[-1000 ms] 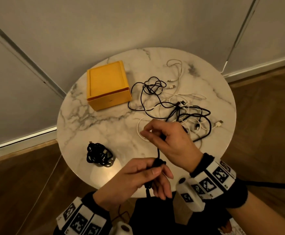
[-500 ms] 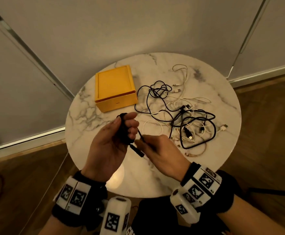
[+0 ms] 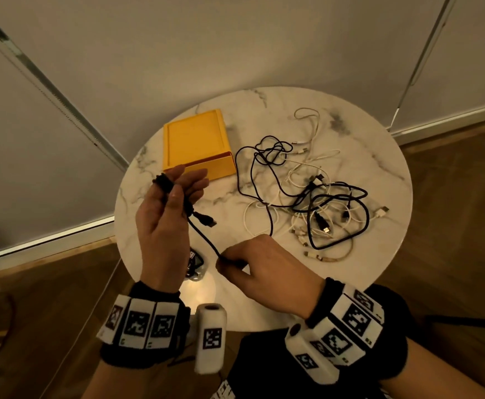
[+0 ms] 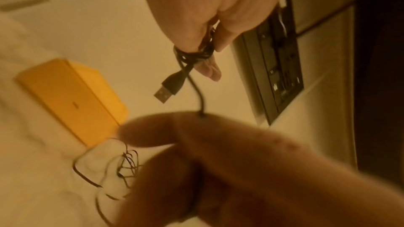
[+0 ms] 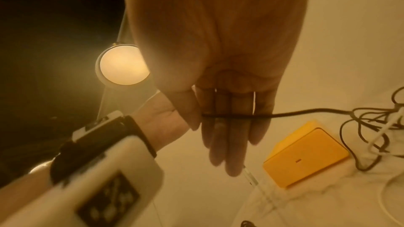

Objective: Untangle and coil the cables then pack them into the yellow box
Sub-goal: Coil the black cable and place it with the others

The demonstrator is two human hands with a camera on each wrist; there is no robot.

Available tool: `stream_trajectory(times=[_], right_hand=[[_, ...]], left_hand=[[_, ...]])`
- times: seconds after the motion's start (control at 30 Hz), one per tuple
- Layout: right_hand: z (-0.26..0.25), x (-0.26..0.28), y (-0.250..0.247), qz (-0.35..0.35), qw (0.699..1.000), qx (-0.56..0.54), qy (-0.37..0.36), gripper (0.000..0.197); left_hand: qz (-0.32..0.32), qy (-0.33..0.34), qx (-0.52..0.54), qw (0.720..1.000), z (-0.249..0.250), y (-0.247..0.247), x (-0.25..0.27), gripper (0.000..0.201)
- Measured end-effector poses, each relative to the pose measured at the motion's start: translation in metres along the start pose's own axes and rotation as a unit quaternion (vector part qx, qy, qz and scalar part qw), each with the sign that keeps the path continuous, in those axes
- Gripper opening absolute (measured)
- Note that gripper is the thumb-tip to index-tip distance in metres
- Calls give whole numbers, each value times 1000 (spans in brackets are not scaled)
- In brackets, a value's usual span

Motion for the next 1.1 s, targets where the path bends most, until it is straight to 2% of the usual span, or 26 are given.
stream_trajectory(times=[0.07, 0.2, 0.37, 0.43, 0.53, 0.6, 0.7, 0.83, 0.93, 1.0, 1.1], right_hand=[[-3, -1, -6, 5, 1000, 16, -14, 27], [-10, 1, -33, 42, 998, 22, -40, 19], [-17, 1, -64, 23, 996, 33, -78, 15], [-17, -3, -72, 20, 995, 22, -91, 13], [-9, -9, -81, 64, 995, -29, -70, 8], [-3, -9, -83, 82, 993, -76, -31, 13], [6, -8, -82, 80, 992, -99, -15, 16], [44, -15, -72, 41, 999, -6, 21, 13], [83, -39, -80, 14, 990, 128, 63, 16], [103, -59, -92, 10, 978, 187, 96, 20], [110, -87, -115, -2, 970, 198, 139, 21]], left_hand=[[-36, 46, -123, 991, -2, 0, 2, 32], [-143, 84, -303, 939, -4, -3, 9, 32], [-305, 3, -345, 888, 3, -3, 16, 34], [-344, -49, -284, 894, 6, 4, 18, 44], [-344, -100, -200, 912, 6, 8, 17, 50], [-347, -128, -164, 915, 4, 7, 17, 46], [-349, -155, -123, 916, 2, 2, 19, 44], [-277, -161, -40, 946, 13, -5, 9, 41], [-201, -132, 9, 971, 29, -3, -11, 35], [-174, -122, 30, 977, 38, -1, -21, 35], [-159, -115, 49, 979, 43, 3, -25, 34]])
Point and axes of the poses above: each hand's wrist, its own x-axis away from the middle knuckle, its own y-axis out of the palm, z = x × y, the point moved 2 cm from there along -x, towards the middle knuckle
